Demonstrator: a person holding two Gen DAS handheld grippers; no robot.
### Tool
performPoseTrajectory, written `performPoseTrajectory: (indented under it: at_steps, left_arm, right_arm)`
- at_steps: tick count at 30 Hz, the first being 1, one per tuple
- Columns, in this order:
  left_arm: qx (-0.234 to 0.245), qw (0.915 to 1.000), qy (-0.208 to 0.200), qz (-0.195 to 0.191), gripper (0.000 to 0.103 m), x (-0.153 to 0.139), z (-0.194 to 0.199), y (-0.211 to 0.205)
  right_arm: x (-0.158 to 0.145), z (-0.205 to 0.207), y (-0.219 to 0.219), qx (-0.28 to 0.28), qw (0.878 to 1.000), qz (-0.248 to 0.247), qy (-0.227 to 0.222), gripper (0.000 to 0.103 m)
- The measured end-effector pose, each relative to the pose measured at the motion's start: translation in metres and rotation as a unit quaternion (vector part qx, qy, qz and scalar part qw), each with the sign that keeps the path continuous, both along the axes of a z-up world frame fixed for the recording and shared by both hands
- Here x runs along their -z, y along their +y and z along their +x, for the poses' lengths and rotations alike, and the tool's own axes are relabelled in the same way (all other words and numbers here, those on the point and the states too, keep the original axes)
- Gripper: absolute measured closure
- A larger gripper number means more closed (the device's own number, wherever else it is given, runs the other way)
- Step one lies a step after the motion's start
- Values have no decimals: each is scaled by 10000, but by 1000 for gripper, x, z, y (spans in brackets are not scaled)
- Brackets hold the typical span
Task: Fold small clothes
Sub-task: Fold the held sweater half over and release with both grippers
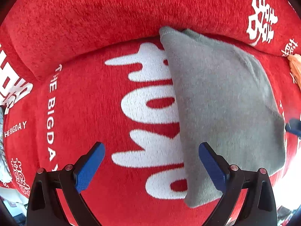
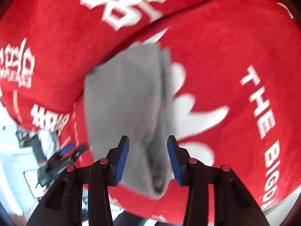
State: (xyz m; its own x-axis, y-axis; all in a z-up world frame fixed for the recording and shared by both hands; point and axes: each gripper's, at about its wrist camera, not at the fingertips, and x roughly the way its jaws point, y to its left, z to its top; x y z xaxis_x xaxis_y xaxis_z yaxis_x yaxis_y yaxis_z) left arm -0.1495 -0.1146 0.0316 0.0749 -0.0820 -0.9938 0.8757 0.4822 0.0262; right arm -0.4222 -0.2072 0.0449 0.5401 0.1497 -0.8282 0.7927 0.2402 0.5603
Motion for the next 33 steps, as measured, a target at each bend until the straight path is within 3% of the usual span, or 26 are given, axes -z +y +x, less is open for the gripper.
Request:
performPoseTrajectory:
  at_steps: [1, 3, 5, 7, 16, 21, 29, 31, 33]
  left_arm:
    - [7, 10000, 18, 46, 3, 1, -3, 0]
    - [20, 9998, 75, 172, 3, 9, -13, 6]
    - [33, 9996, 66, 262, 3, 16, -22, 10]
    - [4, 9994, 87, 346, 3, 21, -29, 14]
    - [-50, 9994, 73, 322, 3, 14, -37, 19]
    - [44, 9996, 57, 264, 3, 11, -42, 22]
    - [111, 9997, 89, 191, 3, 0, -51, 38]
    - [208, 9996, 102, 144, 3, -4, -55, 43]
    - [257, 9995, 122, 116, 3, -9, -58, 48]
  right_arm:
    - [2, 2, 6, -81, 10000, 53, 22, 58]
    - [14, 9, 21, -285, 9992, 130, 255, 94]
    - [25, 13, 33, -438, 9958, -22, 806, 94]
    - [36, 10, 38, -450, 9934, -125, 1047, 94]
    - [35, 11, 49, -477, 9916, -310, 1164, 93]
    - [37, -6, 53, -144, 9868, -370, 1569, 92]
    - [25, -17, 77, 404, 9881, -394, 1434, 89]
    - [18, -15, 83, 463, 9887, -444, 1358, 86]
    - [12, -13, 87, 506, 9888, -511, 1306, 69]
